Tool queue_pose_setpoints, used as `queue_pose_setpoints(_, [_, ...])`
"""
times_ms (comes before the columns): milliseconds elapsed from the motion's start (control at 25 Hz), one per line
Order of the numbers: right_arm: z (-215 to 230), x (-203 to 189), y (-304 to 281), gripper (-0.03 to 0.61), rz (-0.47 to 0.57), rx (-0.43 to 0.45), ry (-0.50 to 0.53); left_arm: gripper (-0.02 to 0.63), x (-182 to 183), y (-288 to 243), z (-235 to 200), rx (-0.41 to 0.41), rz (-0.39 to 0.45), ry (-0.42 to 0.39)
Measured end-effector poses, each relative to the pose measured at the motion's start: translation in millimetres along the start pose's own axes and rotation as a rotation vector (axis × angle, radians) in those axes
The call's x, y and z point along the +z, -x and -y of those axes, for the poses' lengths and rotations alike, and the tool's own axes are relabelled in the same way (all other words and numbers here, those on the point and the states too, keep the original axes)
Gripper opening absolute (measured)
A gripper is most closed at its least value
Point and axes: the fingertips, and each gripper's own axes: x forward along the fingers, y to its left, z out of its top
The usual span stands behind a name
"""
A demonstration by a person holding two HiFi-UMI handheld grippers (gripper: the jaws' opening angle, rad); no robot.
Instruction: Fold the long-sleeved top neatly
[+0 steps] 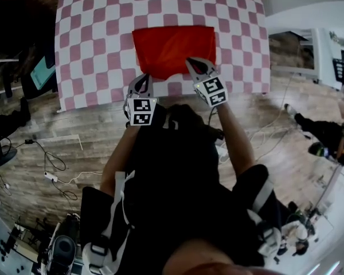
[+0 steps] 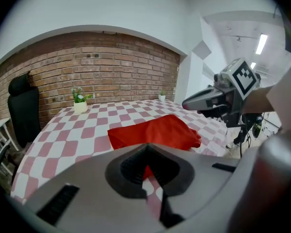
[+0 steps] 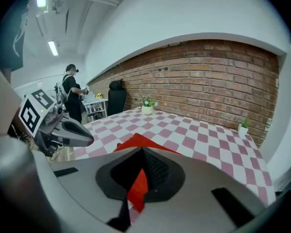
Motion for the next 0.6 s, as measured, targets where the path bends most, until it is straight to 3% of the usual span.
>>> queue_pose_setpoints(200, [-7,33,-32,0.008,-0.021,0.062,0.083,0.006,-11,-5,-2,-0.016,-0.045,0.031])
queue_pose_setpoints(440, [-12,49,-78,0.012,-0.099,0.197,0.201,0.008,-11,-17,-6,0.014,-0.058,0.082])
queue_pose_setpoints(520, [-12,52,-93,0.072,-0.130,0.239,0.235,0.012,-15,-24,-7,0.016,-0.088,0.100])
queue_pose_setpoints(560, [-11,53,-101,0.103,-0.147,0.262,0.249,0.049,-17,-29,-6,0.008,-0.103,0.109])
queue_pose_setpoints(600, [-11,53,-110,0.121,-0.165,0.287,0.265,0.146,-19,-35,-5,-0.004,-0.121,0.120])
